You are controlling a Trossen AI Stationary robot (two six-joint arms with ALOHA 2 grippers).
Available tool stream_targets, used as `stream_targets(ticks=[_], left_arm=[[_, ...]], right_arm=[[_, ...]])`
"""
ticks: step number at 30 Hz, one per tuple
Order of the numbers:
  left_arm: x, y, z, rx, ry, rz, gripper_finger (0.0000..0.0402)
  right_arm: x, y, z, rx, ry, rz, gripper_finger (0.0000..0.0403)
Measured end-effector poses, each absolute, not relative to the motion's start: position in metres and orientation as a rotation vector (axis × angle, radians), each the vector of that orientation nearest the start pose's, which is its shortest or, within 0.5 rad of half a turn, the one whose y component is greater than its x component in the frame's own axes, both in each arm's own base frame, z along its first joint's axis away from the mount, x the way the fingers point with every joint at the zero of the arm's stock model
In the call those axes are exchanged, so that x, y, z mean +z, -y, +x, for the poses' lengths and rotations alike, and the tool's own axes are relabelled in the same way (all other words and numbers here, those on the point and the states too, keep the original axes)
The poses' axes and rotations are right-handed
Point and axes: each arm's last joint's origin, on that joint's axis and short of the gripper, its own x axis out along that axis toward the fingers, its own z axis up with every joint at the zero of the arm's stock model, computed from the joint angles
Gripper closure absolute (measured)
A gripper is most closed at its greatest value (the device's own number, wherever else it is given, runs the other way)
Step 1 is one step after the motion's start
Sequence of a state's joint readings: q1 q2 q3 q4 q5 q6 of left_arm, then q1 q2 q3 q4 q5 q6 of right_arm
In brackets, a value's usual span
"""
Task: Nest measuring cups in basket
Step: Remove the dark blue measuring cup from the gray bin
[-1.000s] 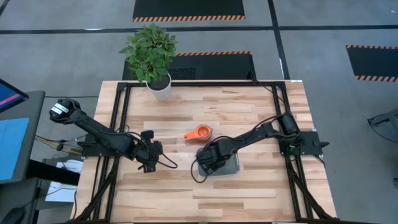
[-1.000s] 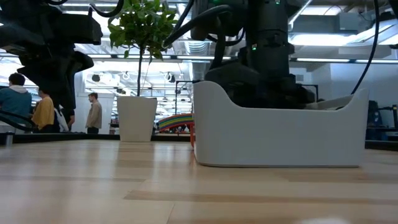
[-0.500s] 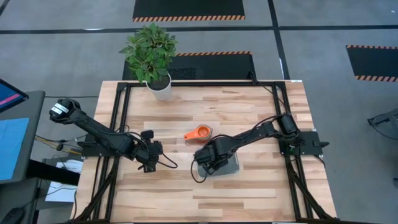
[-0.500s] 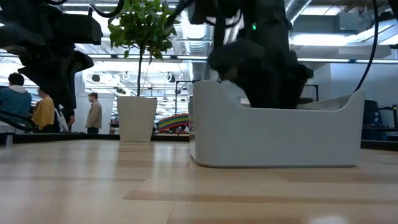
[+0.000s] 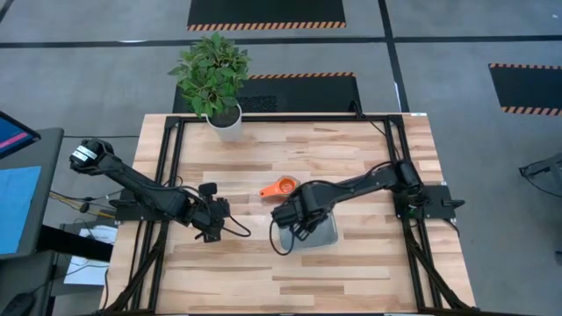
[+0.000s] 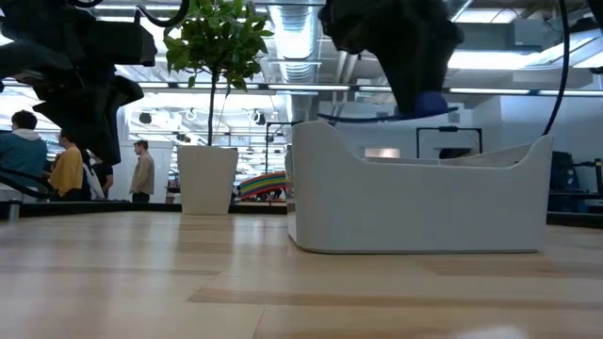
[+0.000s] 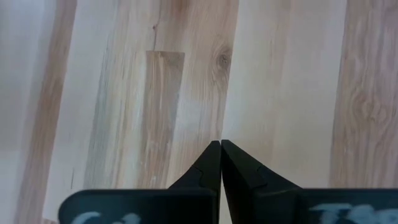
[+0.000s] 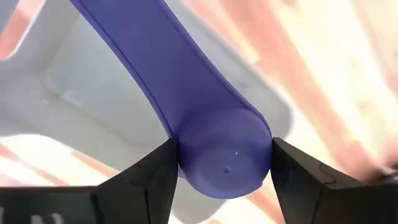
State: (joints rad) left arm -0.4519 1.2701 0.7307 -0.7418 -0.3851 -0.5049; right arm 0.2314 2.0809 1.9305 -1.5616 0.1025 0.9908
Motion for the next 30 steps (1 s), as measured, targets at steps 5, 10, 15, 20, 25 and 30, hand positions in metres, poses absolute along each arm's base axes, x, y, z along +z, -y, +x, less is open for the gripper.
stream_targets(ticks=[5, 10, 15, 20, 25, 30], left_arm=[[0.191, 0.082, 0.194, 0.232, -1.134, 0.079, 0.0401], [0.191, 0.082, 0.194, 0.237, -1.133, 0.071, 0.0401], [0.191, 0.082, 0.193, 0.234, -1.135, 0.068, 0.0401], [0.191, 0.082, 0.193, 0.235, -1.135, 0.067, 0.0401], [0.191, 0.082, 0.193, 0.244, -1.133, 0.053, 0.0401], [0.191, 0.082, 0.193, 0.246, -1.132, 0.048, 0.0401]], right_arm=[[0.263, -0.058, 0.385, -0.728, -1.499, 0.417, 0.0171], [0.262, -0.027, 0.399, -0.691, -1.411, 0.429, 0.0169], [0.262, 0.005, 0.410, -0.650, -1.339, 0.447, 0.0170], [0.264, 0.022, 0.424, -0.533, -1.229, 0.533, 0.0168], [0.265, 0.024, 0.427, -0.496, -1.212, 0.555, 0.0162], [0.266, 0.022, 0.429, -0.485, -1.186, 0.556, 0.0149]])
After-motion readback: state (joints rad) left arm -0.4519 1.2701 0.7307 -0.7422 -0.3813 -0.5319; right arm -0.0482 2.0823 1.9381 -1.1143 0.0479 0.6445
